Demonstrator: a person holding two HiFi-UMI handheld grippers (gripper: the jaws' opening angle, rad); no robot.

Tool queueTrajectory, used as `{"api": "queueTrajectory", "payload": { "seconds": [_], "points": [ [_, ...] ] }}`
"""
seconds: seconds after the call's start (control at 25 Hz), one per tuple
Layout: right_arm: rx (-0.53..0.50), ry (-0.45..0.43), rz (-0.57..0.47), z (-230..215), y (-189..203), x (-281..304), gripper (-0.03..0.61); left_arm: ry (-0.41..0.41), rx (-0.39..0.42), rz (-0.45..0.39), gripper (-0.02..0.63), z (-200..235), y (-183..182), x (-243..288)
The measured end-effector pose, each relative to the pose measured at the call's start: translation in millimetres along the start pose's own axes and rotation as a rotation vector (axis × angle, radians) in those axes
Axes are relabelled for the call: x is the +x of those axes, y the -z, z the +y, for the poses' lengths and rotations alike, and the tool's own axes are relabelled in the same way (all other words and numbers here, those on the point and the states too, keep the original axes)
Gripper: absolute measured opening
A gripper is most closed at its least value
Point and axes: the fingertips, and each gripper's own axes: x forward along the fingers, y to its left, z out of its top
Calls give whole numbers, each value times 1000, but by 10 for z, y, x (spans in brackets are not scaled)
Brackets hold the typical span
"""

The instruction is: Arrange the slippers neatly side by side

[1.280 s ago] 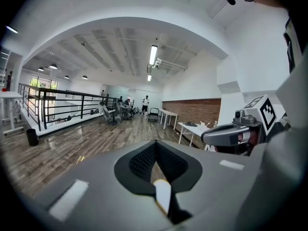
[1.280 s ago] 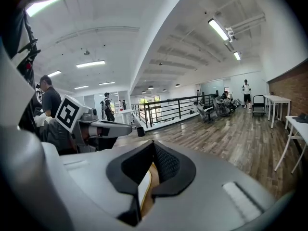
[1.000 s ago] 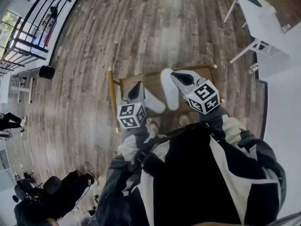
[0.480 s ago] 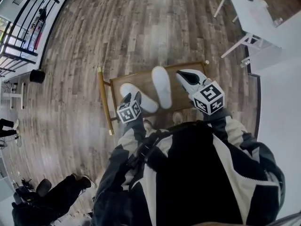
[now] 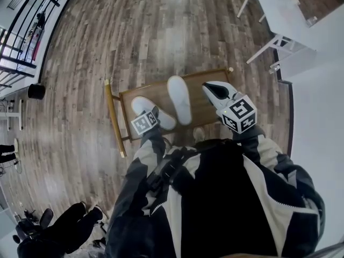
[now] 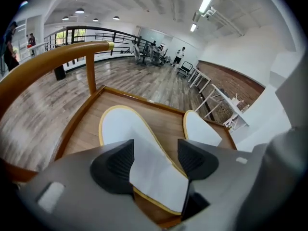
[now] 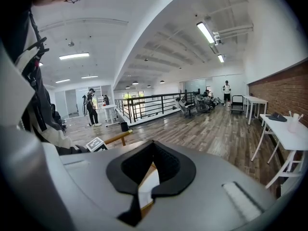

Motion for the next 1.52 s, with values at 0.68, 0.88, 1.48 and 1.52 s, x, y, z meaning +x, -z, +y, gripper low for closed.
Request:
{"api": "queueTrajectory", "payload": {
  "seconds": [0.68, 0.88, 1.48, 1.52],
  "points": [
    [8, 27, 7, -100, 62, -94, 5, -89, 33, 107, 291, 133, -10, 323],
    [14, 34, 9, -130, 79, -114, 5, -72, 76, 104, 256, 20, -35, 336],
    [18, 27, -1, -127, 96, -131, 5, -59, 167, 92, 31, -88, -105, 295],
    [18, 25, -3, -129, 88, -126, 5, -54, 179, 92, 31, -108, -117, 285]
  ]
}}
